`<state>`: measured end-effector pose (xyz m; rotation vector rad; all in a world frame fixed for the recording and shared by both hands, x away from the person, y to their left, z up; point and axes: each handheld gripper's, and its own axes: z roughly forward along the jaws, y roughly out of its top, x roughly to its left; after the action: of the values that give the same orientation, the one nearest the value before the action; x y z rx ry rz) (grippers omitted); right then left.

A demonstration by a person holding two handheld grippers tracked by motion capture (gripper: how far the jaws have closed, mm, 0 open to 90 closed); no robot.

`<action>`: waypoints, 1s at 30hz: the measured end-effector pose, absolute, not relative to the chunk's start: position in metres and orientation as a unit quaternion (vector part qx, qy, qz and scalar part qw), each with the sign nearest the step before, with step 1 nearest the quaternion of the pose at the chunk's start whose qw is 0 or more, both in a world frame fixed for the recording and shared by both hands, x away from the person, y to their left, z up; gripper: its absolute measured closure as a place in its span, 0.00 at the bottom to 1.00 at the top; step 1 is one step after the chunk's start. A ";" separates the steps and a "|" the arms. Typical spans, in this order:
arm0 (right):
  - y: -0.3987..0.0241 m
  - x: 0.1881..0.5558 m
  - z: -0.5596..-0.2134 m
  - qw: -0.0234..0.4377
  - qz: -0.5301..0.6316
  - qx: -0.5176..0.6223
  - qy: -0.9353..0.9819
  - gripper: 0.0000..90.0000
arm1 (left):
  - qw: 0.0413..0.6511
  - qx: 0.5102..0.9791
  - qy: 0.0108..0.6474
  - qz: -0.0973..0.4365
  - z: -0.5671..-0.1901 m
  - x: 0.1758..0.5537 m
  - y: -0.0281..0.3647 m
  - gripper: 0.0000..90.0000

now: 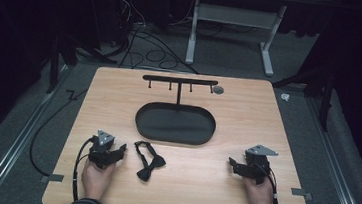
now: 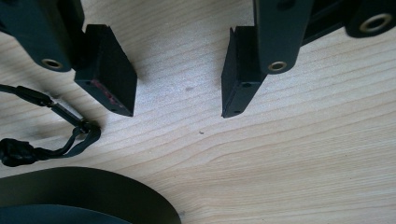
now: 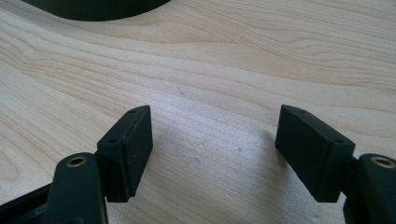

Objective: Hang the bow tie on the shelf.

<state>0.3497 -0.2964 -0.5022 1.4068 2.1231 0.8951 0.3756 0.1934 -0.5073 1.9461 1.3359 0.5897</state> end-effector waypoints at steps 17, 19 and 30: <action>-0.297 0.350 -0.502 0.219 0.324 0.507 0.768 0.32 | 0.346 0.751 0.515 0.227 -0.507 0.376 0.193 0.47; -0.297 0.350 -0.502 0.219 0.324 0.508 0.768 0.32 | 0.346 0.750 0.516 0.227 -0.507 0.376 0.193 0.47; -0.296 0.350 -0.502 0.220 0.323 0.508 0.768 0.32 | 0.345 0.756 0.510 0.222 -0.507 0.375 0.191 0.40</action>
<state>0.3498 -0.2964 -0.5022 1.4045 2.1238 0.8947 0.3751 0.1915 -0.5074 1.9633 1.3253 0.5771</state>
